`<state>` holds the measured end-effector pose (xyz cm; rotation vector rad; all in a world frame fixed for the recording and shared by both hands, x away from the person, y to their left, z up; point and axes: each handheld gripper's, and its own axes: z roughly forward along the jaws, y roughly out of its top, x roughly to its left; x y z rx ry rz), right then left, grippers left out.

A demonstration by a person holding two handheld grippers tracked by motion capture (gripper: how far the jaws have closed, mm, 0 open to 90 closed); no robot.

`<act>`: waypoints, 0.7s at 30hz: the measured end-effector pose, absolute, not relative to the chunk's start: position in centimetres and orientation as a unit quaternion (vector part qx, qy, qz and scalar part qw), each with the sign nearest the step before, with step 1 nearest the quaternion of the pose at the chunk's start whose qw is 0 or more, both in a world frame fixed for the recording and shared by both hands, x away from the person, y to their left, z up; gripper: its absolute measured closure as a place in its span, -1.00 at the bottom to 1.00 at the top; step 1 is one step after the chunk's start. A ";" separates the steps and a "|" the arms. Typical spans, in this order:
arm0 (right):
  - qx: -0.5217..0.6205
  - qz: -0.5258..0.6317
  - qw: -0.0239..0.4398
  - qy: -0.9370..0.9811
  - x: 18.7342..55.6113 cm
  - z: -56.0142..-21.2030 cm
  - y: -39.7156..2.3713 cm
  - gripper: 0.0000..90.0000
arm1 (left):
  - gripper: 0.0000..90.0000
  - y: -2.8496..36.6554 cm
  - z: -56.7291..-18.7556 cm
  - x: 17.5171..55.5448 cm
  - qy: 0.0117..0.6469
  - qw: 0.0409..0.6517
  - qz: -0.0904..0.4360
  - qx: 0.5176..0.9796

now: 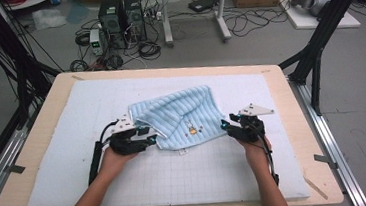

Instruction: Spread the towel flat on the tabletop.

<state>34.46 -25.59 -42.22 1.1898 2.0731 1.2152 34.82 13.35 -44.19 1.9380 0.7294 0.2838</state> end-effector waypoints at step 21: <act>0.439 0.441 0.191 0.759 30.5 -43.7 -26.1 0.14 | 0.93 9.9 -44.9 31.5 0.246 0.448 0.079 0.856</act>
